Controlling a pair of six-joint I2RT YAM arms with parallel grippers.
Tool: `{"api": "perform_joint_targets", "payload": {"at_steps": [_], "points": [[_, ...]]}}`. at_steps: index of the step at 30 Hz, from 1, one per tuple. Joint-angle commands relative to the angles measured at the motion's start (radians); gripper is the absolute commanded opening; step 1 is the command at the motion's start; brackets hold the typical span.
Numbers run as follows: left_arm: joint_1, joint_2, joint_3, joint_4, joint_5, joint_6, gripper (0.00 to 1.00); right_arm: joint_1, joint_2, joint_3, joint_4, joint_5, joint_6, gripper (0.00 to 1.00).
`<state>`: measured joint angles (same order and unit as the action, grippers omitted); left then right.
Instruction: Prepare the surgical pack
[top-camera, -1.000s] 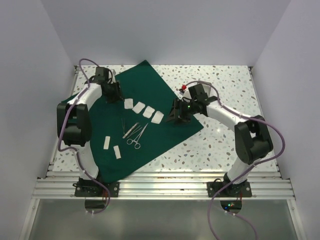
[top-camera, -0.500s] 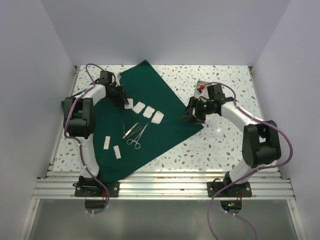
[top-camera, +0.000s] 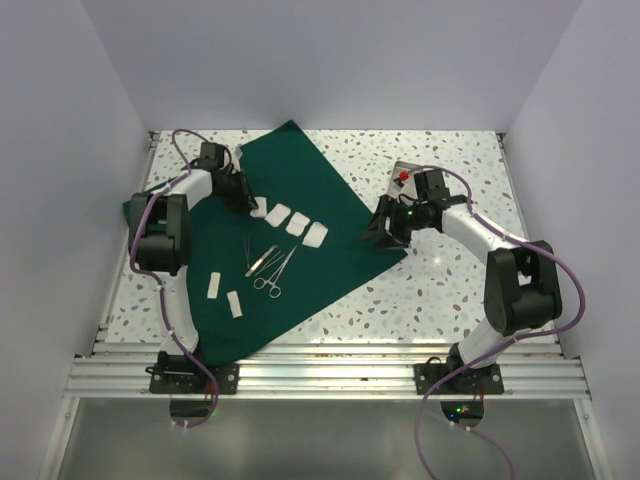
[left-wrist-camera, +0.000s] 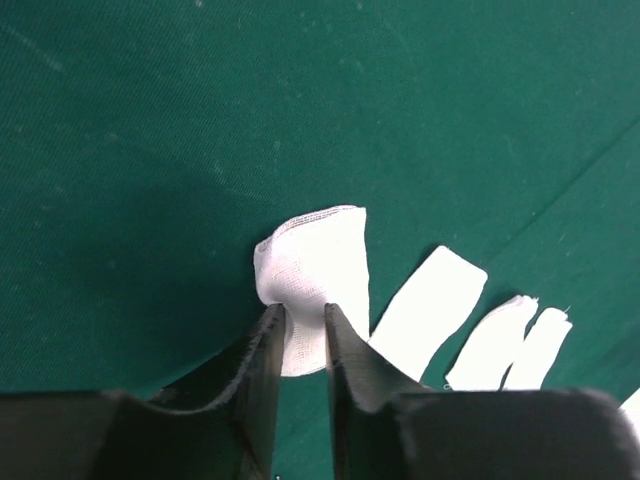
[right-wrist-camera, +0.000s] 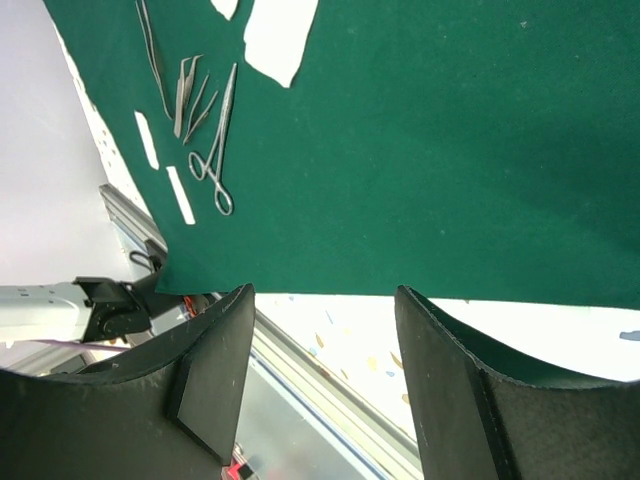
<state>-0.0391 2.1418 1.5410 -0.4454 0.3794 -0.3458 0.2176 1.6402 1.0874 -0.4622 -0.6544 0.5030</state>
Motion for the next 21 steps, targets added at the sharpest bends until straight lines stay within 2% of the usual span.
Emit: {"api": "perform_joint_targets", "payload": {"at_steps": [1, 8, 15, 21], "points": [[0.005, 0.033, 0.018, 0.022, 0.006, -0.015, 0.25, 0.000, -0.023, -0.001, 0.014, -0.030, -0.012, 0.62], [0.007, 0.020, 0.057, -0.027, -0.048, 0.002, 0.00, 0.000, -0.022, -0.001, 0.013, -0.036, -0.014, 0.61], [0.007, -0.051, 0.065, -0.065, -0.091, 0.011, 0.00, 0.002, -0.025, 0.000, 0.013, -0.039, -0.015, 0.61], [0.005, -0.135, 0.025, -0.065, -0.031, 0.002, 0.00, 0.000, -0.020, 0.002, 0.017, -0.042, -0.012, 0.61]]}}
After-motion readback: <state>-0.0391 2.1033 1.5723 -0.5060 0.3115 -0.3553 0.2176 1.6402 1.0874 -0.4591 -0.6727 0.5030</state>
